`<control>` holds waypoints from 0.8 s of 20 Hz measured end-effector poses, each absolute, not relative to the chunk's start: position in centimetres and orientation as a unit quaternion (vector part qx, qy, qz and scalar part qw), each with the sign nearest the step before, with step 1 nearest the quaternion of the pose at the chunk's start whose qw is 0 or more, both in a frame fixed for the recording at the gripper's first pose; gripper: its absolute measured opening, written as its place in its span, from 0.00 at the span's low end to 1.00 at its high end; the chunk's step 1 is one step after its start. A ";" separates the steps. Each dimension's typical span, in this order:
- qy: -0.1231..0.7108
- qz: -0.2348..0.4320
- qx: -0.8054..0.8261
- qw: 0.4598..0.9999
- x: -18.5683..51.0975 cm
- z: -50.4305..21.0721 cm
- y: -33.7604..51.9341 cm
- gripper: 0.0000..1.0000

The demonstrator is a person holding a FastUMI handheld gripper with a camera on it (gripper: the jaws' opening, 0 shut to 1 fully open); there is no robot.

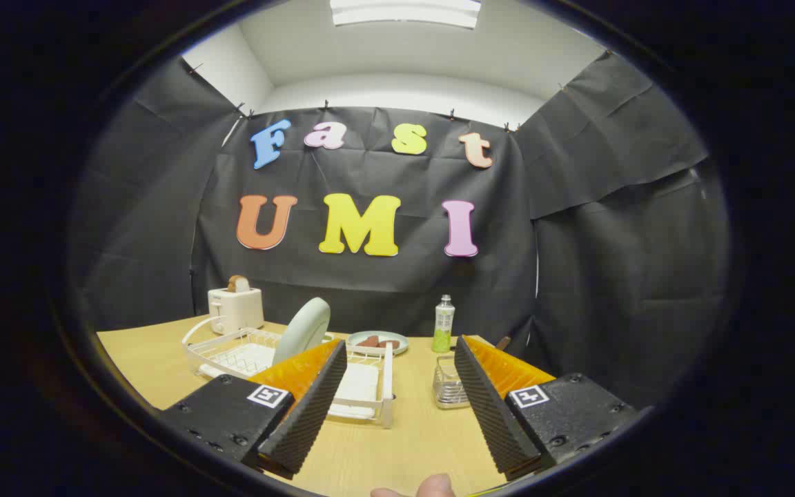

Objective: Take the plate from the dish rack, then take the spoon from the basket and place it into the plate.

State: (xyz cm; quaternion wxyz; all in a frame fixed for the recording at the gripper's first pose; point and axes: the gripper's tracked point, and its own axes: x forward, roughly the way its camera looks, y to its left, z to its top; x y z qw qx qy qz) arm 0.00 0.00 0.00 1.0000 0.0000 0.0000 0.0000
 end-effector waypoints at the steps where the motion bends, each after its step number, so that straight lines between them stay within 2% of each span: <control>1: -0.002 0.002 -0.001 1.000 0.0 0.1 0.1 1.00; 6: -0.024 0.007 -0.027 0.999 0.0 0.7 1.2 1.00; 16: 0.004 0.042 -0.022 0.999 1.1 -0.4 4.2 1.00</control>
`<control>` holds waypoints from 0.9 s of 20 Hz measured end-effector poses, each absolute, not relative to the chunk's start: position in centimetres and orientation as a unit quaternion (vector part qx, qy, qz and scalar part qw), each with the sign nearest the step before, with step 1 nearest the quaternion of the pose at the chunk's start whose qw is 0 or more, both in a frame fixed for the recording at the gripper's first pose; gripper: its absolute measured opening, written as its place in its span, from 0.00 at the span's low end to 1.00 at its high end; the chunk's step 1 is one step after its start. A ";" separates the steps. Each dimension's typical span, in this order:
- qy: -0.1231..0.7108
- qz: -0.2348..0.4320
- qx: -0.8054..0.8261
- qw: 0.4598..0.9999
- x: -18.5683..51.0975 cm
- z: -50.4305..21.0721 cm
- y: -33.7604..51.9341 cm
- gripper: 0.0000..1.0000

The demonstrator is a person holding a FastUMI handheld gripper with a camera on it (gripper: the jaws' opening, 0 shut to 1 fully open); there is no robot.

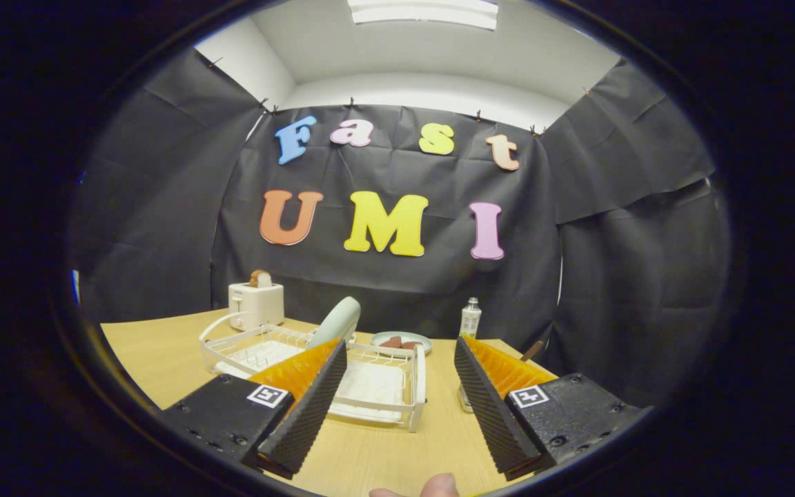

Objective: Take the plate from the dish rack, then take the spoon from the basket and place it into the plate.

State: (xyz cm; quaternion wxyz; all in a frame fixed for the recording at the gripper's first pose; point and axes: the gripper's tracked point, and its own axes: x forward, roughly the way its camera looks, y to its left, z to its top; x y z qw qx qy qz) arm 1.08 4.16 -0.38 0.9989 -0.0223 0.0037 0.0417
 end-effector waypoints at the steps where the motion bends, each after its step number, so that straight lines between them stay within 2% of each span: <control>1: 0.004 0.041 -0.019 0.999 1.1 -0.3 4.1 1.00; 8: 0.013 0.035 -0.011 0.999 1.9 -0.6 3.7 1.00; 18: 0.065 0.106 -0.012 0.992 8.8 6.0 8.8 1.00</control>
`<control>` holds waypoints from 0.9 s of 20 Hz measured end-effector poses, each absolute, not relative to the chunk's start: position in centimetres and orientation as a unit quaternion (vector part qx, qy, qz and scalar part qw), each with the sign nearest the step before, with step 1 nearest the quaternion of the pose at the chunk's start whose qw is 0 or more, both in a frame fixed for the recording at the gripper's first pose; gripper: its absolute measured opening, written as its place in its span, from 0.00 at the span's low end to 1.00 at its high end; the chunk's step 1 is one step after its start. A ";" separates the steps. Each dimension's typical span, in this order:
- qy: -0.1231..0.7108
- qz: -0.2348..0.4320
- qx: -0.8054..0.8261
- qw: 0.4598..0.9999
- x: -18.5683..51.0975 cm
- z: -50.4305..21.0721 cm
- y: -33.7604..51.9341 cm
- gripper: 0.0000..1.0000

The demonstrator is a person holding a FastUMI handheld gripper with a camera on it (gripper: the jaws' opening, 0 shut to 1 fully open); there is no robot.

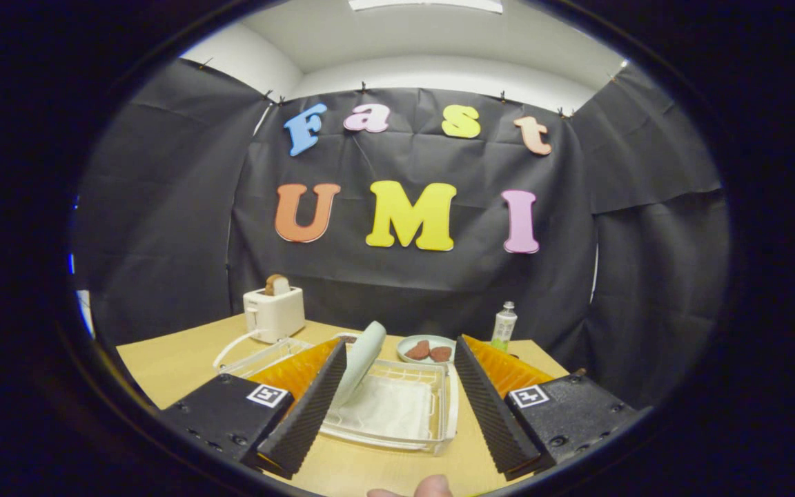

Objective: Take the plate from the dish rack, then take the spoon from the basket and place it into the plate.

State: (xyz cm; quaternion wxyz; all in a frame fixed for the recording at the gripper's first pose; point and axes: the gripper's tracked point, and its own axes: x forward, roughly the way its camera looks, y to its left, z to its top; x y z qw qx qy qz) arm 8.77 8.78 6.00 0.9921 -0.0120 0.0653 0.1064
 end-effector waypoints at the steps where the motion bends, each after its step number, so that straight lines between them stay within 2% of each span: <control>1: 0.074 0.110 -0.011 0.991 9.7 6.7 9.2 1.00; 5: 0.128 0.122 -0.048 0.983 13.8 7.2 11.8 1.00; 12: 0.278 0.125 -0.060 0.950 20.3 3.6 15.1 1.00; 18: 0.423 0.107 0.054 0.898 23.8 0.0 15.6 1.00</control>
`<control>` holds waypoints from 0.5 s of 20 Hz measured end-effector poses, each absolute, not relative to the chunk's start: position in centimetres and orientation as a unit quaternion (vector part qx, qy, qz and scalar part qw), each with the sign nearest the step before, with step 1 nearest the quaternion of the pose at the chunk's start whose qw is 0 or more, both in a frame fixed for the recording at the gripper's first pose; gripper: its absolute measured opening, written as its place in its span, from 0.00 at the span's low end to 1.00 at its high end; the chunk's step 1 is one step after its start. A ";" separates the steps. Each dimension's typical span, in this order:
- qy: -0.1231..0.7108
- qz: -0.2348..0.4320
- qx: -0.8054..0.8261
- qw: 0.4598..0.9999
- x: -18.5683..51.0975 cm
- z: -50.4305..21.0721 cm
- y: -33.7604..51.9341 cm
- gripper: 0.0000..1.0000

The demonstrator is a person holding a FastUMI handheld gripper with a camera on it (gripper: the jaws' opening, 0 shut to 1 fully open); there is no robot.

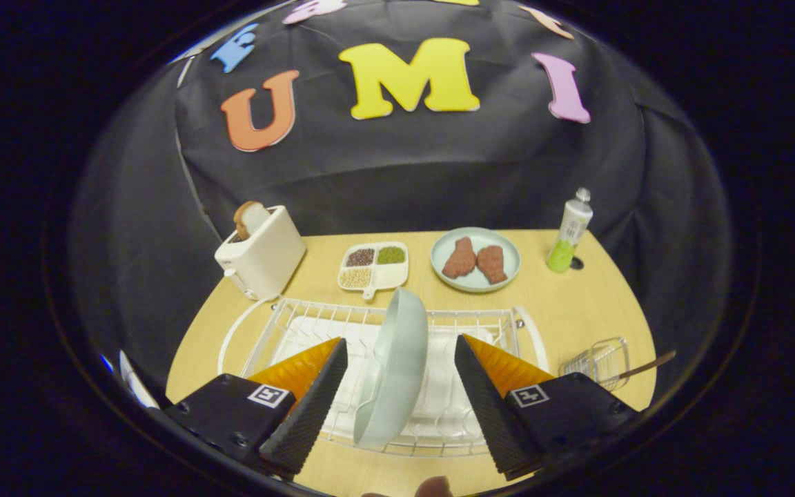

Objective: Take the plate from the dish rack, then take the spoon from the basket and place it into the plate.

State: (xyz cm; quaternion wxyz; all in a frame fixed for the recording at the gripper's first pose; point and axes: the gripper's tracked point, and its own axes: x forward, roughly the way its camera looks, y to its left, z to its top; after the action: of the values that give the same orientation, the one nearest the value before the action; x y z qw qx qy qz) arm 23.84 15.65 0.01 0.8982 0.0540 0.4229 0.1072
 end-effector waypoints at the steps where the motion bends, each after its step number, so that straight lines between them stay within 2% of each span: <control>1: 0.433 0.105 0.052 0.894 24.2 -0.3 15.5 0.99; 4: 0.454 0.102 0.045 0.884 24.5 -1.2 16.0 0.96; 7: 0.477 0.089 0.044 0.873 24.6 -2.3 16.2 0.87; 10: 0.508 0.059 0.048 0.858 24.3 -3.8 15.6 0.69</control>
State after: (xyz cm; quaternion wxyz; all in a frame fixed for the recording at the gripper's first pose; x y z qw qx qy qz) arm 24.31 15.56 -3.76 0.8580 0.0481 0.5081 0.0586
